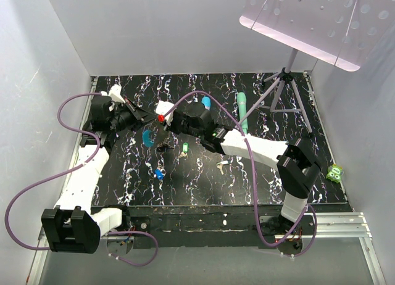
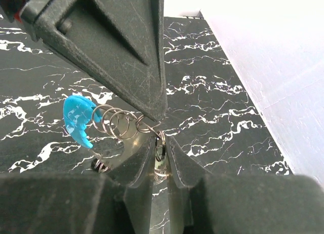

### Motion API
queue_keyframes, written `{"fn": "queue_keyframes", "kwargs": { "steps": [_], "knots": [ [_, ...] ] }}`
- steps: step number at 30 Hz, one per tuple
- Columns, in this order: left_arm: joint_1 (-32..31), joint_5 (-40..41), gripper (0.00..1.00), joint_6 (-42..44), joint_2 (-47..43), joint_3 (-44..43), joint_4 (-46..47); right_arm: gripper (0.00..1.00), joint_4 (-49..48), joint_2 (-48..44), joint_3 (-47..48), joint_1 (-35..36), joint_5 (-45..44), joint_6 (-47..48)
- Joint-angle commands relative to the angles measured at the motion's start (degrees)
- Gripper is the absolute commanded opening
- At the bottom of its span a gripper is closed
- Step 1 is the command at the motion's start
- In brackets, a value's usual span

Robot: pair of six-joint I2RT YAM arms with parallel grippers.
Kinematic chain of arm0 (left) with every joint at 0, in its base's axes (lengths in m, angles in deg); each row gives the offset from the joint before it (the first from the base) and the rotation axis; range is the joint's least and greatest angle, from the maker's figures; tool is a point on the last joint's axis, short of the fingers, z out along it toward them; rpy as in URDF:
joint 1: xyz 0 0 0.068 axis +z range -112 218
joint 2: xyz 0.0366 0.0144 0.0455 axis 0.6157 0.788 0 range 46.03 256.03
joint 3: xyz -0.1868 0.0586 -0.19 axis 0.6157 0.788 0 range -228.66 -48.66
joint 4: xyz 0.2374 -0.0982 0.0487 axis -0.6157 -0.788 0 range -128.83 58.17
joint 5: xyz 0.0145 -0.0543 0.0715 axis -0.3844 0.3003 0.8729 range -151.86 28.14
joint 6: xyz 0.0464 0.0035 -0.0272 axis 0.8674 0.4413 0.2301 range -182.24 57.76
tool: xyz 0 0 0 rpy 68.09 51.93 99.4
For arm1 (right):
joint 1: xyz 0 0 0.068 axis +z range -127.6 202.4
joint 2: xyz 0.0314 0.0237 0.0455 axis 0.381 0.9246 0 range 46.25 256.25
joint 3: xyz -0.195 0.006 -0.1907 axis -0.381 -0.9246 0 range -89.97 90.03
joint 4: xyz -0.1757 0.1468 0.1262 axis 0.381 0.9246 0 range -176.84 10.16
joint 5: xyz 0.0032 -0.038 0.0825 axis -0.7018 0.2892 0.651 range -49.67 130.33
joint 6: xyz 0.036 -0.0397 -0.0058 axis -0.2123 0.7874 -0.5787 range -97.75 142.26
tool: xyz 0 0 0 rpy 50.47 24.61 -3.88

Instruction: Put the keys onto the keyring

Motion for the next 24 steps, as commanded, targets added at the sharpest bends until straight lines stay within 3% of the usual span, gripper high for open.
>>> {"fn": "queue_keyframes", "kwargs": {
  "steps": [1, 6, 11, 16, 20, 24],
  "knots": [
    [0.4, -2.8, 0.00, 0.9, -1.9, 0.4, 2.3, 0.21, -1.0, -2.2, 3.3, 0.3, 1.2, -0.6],
    [0.4, -3.9, 0.00, 2.8, -1.6, 0.5, 2.2, 0.21, 0.2, -2.7, 3.8, 0.3, 1.2, -0.5],
    [0.5, -5.9, 0.00, 9.9, -1.5, 0.5, 2.3, 0.47, 7.4, -4.1, 6.2, 0.2, 4.0, -1.5],
    [0.8, -8.3, 0.00, 17.1, 0.0, -1.2, 0.3, 0.52, 15.9, -4.8, 10.1, -0.8, 8.4, -2.5],
    [1.0, -11.7, 0.00, 23.2, 1.6, -2.9, -0.2, 0.54, 25.2, -4.6, 15.2, -2.6, 14.4, -3.1],
    [1.1, -12.6, 0.00, 30.4, 1.5, -4.0, -1.8, 0.60, 37.7, -4.2, 21.1, -5.8, 26.7, -1.4]
  ]
}}
